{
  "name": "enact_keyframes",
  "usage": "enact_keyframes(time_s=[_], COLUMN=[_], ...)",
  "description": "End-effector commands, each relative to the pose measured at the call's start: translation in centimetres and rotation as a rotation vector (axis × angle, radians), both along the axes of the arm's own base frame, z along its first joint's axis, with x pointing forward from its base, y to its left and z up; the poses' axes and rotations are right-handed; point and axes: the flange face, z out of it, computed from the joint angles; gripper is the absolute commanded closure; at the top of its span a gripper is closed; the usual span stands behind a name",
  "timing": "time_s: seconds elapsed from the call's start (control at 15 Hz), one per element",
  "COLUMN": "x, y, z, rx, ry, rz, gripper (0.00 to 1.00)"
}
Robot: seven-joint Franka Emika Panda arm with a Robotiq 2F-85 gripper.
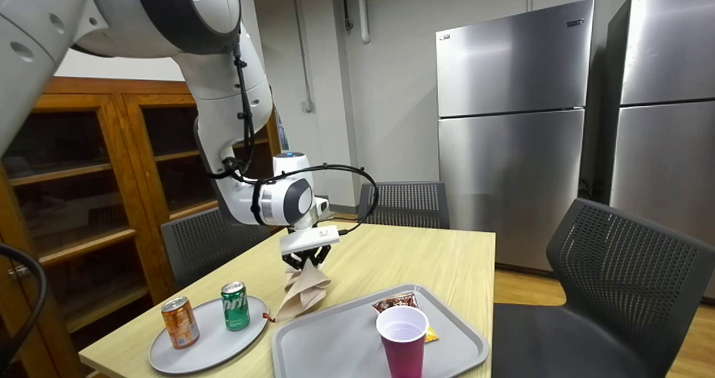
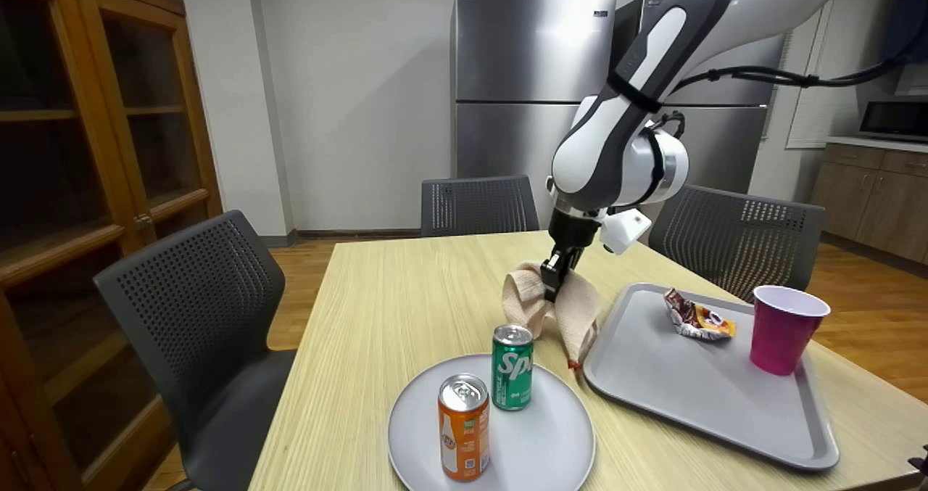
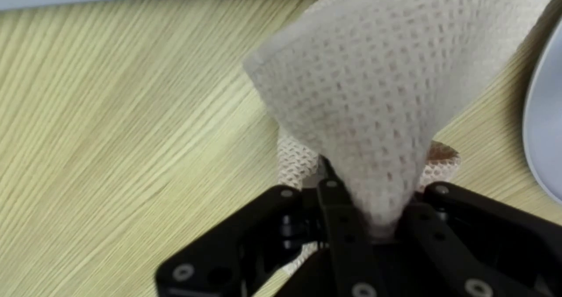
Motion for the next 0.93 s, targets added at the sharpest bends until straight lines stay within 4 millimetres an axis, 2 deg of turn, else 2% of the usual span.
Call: enact_keyframes(time_s=[0.0,0.07,0.13,0.67,0.73,0.87], x=[1.3,1.3,1.4,1.0,0.9,0.5], y=[0.2,0.2,0.2,-0.4,-0.5,-1.0], z=[-0.1,-0.1,0.0,3.2,3.7,4.5], rx=[-0.021,-0.021,-0.020,-0.011,-0.016,-0.023], ry=[0.014,0.021,0.021,-0.013,-0.014,-0.016], rz=[0.008,0.008,0.008,0.017,0.016,0.011], gripper=[0.97,0.73,0.63,0.05,0.00,0.00])
